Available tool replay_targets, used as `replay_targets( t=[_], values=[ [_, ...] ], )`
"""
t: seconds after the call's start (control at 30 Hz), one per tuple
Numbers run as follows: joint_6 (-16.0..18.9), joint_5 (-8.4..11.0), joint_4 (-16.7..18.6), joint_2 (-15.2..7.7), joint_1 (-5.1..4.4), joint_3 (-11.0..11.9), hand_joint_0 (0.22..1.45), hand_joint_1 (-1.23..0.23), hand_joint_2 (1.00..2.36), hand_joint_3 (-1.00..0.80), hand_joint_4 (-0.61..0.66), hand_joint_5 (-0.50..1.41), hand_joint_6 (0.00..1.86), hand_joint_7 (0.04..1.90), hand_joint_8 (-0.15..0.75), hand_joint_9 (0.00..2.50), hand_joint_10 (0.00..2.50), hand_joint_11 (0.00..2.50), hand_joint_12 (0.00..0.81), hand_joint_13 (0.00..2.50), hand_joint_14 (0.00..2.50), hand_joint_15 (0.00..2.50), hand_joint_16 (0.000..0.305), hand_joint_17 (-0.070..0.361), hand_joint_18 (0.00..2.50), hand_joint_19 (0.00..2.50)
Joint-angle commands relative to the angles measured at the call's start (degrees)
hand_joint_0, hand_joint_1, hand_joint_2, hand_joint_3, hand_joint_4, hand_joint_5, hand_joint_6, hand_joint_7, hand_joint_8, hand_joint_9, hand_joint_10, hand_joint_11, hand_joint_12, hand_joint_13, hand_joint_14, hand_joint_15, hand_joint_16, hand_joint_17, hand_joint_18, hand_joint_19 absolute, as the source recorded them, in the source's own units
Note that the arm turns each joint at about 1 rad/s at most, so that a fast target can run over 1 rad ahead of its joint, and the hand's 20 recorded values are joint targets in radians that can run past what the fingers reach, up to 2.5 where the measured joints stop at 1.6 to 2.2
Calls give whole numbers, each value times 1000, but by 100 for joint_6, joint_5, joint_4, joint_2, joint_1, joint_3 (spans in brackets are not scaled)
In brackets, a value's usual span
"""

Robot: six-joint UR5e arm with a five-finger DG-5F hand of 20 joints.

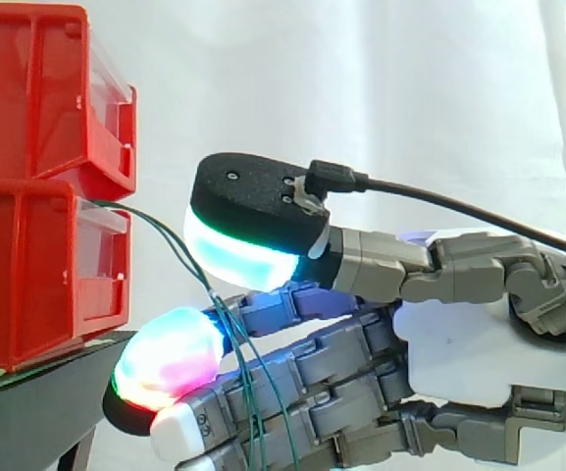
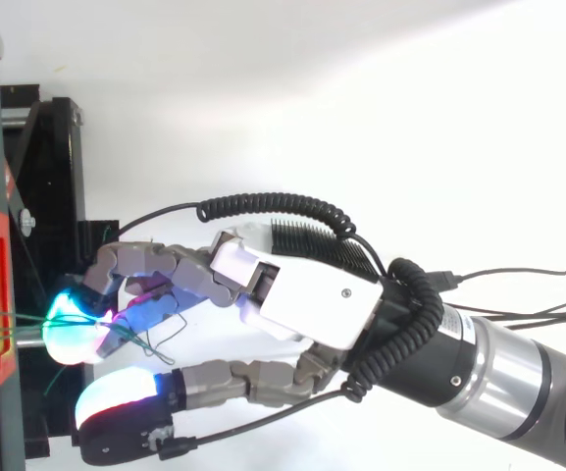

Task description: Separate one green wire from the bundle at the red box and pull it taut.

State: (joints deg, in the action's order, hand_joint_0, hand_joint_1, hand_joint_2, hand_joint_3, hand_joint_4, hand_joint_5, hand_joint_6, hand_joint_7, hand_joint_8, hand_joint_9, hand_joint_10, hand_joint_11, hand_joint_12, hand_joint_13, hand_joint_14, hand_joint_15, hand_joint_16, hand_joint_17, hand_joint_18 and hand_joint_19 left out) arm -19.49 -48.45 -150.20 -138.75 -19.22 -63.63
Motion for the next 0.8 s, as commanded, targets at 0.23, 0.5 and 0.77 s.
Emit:
replay_targets(
  t=[0.23, 0.5, 0.77],
  values=[
    [68, -7, -264, 164, -3, 8, 572, -576, 1008, -413, 215, -86, 503, 1143, 261, 945, 10, 276, 343, 885, 16, 411, 48, 107, 555, 469],
    [94, -24, -572, 305, 41, 8, 563, -567, 1008, -416, 217, -86, 503, 1146, 264, 947, 10, 275, 345, 887, 16, 413, 49, 110, 568, 475],
    [138, -7, -844, 348, 32, 8, 595, -596, 1012, -369, 179, -73, 502, 1309, 262, 949, 13, 294, 341, 886, 17, 419, 48, 108, 563, 482]
  ],
)
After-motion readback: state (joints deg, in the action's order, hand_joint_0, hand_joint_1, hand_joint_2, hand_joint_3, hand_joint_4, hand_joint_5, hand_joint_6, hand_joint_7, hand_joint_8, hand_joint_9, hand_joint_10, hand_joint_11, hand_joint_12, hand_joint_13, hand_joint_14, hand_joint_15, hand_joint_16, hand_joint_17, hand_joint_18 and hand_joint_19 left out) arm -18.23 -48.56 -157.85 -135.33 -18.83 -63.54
